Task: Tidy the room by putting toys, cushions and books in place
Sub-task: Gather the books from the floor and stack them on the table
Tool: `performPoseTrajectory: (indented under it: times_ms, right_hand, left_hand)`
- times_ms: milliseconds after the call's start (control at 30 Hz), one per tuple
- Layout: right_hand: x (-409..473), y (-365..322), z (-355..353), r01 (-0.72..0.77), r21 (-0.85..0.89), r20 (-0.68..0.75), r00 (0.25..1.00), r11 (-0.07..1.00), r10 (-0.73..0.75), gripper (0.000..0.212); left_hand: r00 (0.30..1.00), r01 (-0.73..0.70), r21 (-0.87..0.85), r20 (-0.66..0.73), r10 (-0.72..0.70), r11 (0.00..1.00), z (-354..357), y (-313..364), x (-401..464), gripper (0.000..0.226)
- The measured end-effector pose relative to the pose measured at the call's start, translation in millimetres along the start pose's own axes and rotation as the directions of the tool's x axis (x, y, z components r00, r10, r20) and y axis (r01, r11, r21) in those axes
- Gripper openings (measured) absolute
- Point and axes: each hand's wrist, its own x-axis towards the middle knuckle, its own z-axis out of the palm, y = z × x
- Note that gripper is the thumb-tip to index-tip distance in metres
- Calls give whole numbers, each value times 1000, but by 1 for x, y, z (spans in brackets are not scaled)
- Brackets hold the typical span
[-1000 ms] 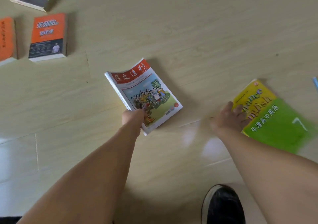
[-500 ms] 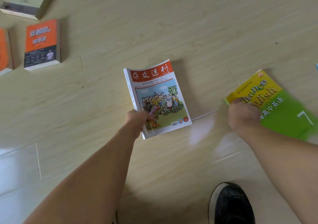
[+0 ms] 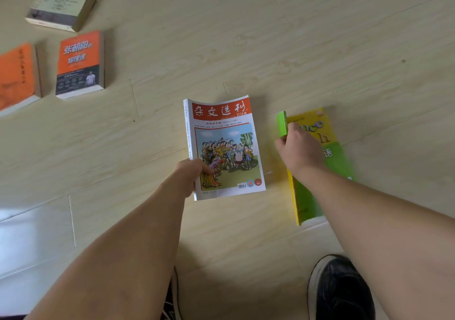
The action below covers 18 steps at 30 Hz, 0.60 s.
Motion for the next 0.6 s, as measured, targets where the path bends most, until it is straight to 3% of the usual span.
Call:
performPoseTrajectory:
  times_ms: [267, 433, 600]
  right_hand:
    - [-1, -17, 27, -35, -16, 100, 994, 999, 36, 37]
    - [1, -18, 35, -24, -186, 154, 987, 982, 54, 53]
    - [-9, -9, 48, -97, -230, 321, 932, 968, 170, 90]
  left_hand:
    - [1000, 18, -31, 17, -18, 999, -1, -11, 1, 42]
    - [999, 23, -26, 26, -22, 999, -2, -12, 6, 42]
    - [999, 34, -31, 29, -33, 999, -2, -10, 9, 46]
